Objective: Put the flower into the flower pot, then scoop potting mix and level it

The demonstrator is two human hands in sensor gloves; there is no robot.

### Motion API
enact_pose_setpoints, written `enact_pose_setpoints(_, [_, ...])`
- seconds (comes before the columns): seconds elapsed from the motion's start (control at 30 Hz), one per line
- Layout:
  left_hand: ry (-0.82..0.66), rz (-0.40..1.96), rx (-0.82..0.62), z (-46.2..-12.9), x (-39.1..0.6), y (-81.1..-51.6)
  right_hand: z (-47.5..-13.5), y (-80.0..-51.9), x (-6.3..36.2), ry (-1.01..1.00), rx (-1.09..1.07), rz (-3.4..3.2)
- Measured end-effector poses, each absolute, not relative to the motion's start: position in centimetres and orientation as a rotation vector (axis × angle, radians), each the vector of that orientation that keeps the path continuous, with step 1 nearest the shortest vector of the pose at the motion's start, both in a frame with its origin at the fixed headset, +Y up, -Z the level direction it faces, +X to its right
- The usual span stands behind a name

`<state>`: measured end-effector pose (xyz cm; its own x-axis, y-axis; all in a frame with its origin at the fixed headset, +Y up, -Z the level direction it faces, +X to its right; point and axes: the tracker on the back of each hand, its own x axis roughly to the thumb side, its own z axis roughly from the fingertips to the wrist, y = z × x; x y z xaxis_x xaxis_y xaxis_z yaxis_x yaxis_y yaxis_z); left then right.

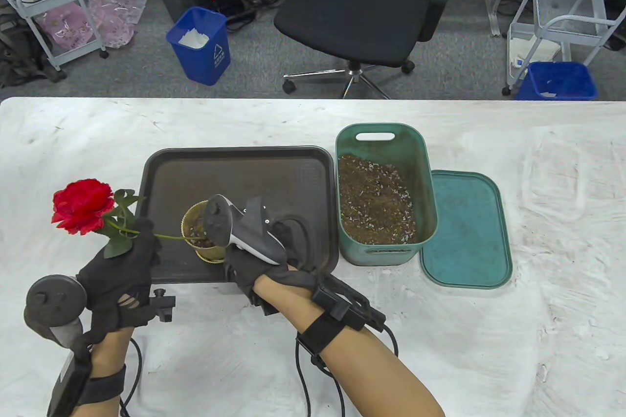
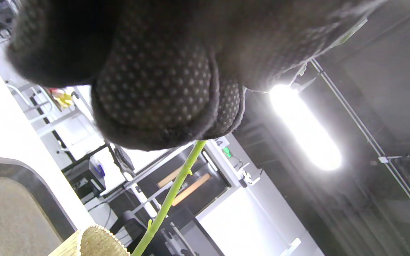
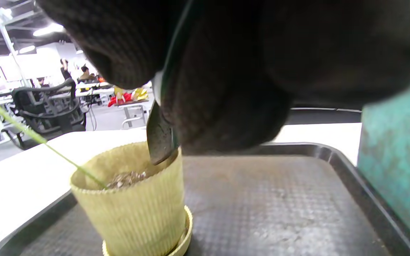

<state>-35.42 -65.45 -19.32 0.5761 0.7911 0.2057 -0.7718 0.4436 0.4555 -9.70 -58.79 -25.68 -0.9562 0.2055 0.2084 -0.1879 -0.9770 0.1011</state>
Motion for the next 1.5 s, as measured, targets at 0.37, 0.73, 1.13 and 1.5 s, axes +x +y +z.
enact_pose_setpoints(0.37, [0.031,0.966,0.543,-19.4,-35.4,-65.5,-26.8,-52.6,3.1,-0.160,-0.122,2.725])
enact_pose_setpoints(0.73, [0.036,0.946,0.554,-19.2,-35.2,-65.5,-33.0,-56.9,12.1,0.046,-0.524,2.735])
enact_pose_setpoints(1.13, [0.060,0.933,0.563,-19.1,-35.5,-65.5,-38.1,-62.2,11.2,0.288,-0.523,2.838])
enact_pose_setpoints(1.5, [0.063,0.938,0.561,-19.1,-35.5,-65.4,-39.0,-65.0,12.3,0.724,-0.532,2.379])
